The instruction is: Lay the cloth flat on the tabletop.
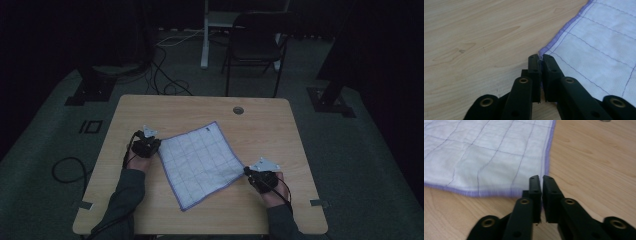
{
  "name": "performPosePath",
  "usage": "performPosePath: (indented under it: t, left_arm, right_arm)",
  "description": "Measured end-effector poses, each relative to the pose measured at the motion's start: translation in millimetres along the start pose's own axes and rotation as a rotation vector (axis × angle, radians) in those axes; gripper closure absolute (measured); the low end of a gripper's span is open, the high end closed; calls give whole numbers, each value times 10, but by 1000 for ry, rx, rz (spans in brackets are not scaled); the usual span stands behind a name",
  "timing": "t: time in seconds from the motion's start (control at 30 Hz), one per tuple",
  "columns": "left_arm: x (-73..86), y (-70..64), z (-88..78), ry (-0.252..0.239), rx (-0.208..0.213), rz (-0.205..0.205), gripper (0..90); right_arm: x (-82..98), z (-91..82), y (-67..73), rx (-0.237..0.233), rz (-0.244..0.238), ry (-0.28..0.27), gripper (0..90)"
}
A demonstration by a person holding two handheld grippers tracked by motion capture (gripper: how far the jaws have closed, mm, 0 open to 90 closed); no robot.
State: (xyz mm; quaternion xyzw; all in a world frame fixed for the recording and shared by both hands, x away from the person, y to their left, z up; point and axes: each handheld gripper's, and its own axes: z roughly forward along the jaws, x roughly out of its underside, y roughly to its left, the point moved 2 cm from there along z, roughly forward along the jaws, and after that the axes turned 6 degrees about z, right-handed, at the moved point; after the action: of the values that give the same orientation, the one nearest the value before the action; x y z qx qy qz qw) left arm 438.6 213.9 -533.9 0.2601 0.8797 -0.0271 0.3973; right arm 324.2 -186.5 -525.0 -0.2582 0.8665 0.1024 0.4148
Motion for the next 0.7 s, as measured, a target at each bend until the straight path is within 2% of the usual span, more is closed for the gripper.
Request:
performPosePath:
  t: [0.07, 0.17, 0.27, 0.4, 0.5, 0.57, 0.7]
  left_arm:
    - [5, 5, -31, -9, -3, -9, 796]
    - [-5, -15, -87, -22, -6, 2, 765]
    - [-22, -46, -108, -27, -3, 20, 753]
    - [-35, -103, -60, -17, 11, 35, 750]
    - [-22, -138, -1, 1, 21, 46, 751]
    - [-2, -153, 32, 18, 25, 54, 752]
    - [59, -150, 84, 45, 24, 49, 756]
  right_arm:
    - [-9, -14, -14, 6, 15, -14, 801]
    - [-27, -17, -5, 1, 22, -24, 784]
    - [-36, 34, 94, -19, 4, -17, 756]
    - [-42, 121, 288, -69, -16, -8, 745]
    - [-25, 195, 431, -98, -46, 14, 745]
    - [-8, 244, 468, -97, -56, 34, 745]
    - [55, 321, 442, -92, -25, 80, 746]
